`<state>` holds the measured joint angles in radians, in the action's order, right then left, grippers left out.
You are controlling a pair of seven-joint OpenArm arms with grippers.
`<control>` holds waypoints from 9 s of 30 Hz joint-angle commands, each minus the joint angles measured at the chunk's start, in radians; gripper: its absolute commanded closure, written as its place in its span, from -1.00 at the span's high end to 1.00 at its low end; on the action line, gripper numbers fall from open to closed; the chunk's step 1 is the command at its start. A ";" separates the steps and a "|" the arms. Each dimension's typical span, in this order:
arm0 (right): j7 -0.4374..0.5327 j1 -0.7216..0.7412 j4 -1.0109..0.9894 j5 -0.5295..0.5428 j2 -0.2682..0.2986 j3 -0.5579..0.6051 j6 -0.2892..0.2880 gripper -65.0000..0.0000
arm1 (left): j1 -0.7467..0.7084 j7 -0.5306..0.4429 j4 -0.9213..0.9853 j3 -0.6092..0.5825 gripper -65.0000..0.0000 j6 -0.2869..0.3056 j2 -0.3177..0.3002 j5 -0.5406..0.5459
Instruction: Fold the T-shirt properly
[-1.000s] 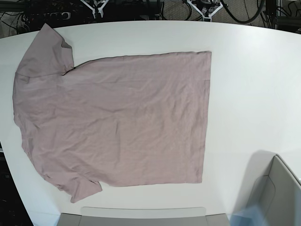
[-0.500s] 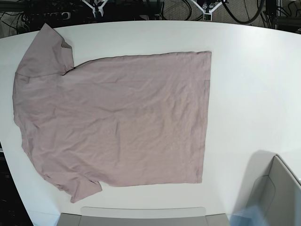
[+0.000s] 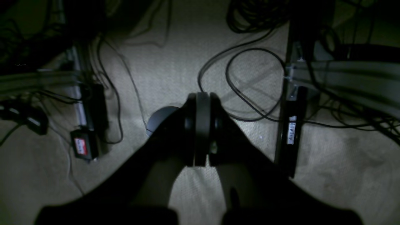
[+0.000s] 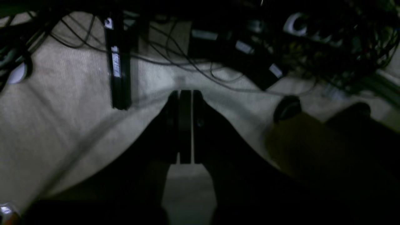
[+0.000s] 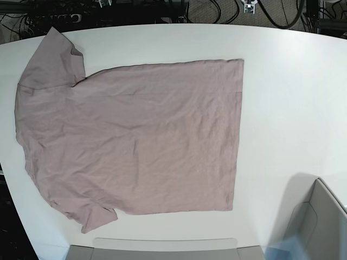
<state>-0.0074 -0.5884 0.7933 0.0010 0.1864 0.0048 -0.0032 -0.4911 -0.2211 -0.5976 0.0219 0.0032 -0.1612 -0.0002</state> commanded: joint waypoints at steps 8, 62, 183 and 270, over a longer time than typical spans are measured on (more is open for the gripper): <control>-0.003 -0.249 0.360 0.129 0.097 -0.004 0.002 -0.99 | -0.257 0.070 -0.397 0.135 -1.00 -0.006 0.010 0.001; -0.466 -0.140 1.251 0.735 0.189 -0.423 0.002 -0.01 | -0.430 0.102 -1.418 0.123 -0.65 -0.004 0.019 0.150; -0.785 0.123 1.109 0.568 0.023 -0.843 -0.288 -1.00 | 0.075 1.015 -1.201 0.346 -1.00 0.050 -0.107 0.859; -0.777 0.678 0.499 0.287 0.134 -0.420 -0.289 -1.00 | 0.592 0.862 -0.577 -0.098 -1.00 0.050 -0.176 0.532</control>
<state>-0.7979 0.0738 1.2724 0.2806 0.2993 -0.4091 -0.2909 0.1085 0.5640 -1.1786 -0.0788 0.0738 -0.3290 0.5503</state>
